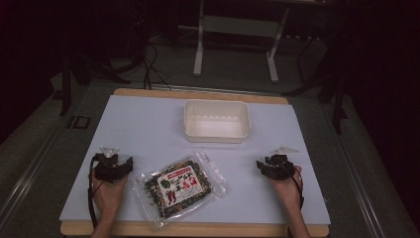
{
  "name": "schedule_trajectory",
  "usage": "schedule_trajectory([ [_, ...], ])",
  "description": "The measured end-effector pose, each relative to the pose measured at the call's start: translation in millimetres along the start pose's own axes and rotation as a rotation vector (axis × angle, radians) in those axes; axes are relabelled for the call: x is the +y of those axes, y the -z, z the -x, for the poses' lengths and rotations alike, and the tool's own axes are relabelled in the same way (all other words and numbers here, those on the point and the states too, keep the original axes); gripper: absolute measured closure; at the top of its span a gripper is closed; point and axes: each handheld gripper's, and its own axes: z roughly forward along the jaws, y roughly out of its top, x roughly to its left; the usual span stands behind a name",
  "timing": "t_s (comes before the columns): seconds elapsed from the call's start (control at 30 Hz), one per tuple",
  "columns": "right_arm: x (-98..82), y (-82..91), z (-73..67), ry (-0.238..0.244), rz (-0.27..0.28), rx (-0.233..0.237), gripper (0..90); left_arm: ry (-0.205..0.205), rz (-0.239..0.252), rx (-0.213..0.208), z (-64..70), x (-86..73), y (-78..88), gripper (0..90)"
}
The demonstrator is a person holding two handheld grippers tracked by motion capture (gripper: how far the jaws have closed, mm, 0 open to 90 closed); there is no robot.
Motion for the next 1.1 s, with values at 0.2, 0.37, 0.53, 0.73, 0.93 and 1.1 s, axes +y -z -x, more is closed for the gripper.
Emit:
schedule_trajectory([
  [0.2, 2.9, 2.7, -6.4, 0.006, 0.008, 0.034, 55.3, 0.025, 0.026, -0.075, -6.7, 0.0, 0.4, 45.2],
  [0.37, 8.5, 4.6, -14.6, 0.007, 0.017, 0.077, 54.8, 0.014, 0.028, -0.078, -6.7, 0.1, 0.2, 46.0],
  [0.53, 14.0, 3.7, -24.6, -0.011, 0.028, 0.162, 54.1, 0.032, 0.03, -0.084, -8.1, -0.9, 0.2, 46.0],
  [0.73, 22.1, 3.1, -44.8, 0.029, 0.03, 0.207, 53.9, 0.006, 0.029, -0.064, -5.7, -1.7, 0.8, 46.6],
  [0.93, 24.8, -0.9, -58.5, 0.033, 0.023, 0.274, 53.7, 0.007, 0.031, -0.064, -5.4, -2.3, 1.4, 47.4],
  [1.1, 27.3, -3.2, -67.8, 0.054, 0.011, 0.289, 54.1, 0.004, 0.035, -0.055, -4.0, -2.9, 1.2, 47.5],
])
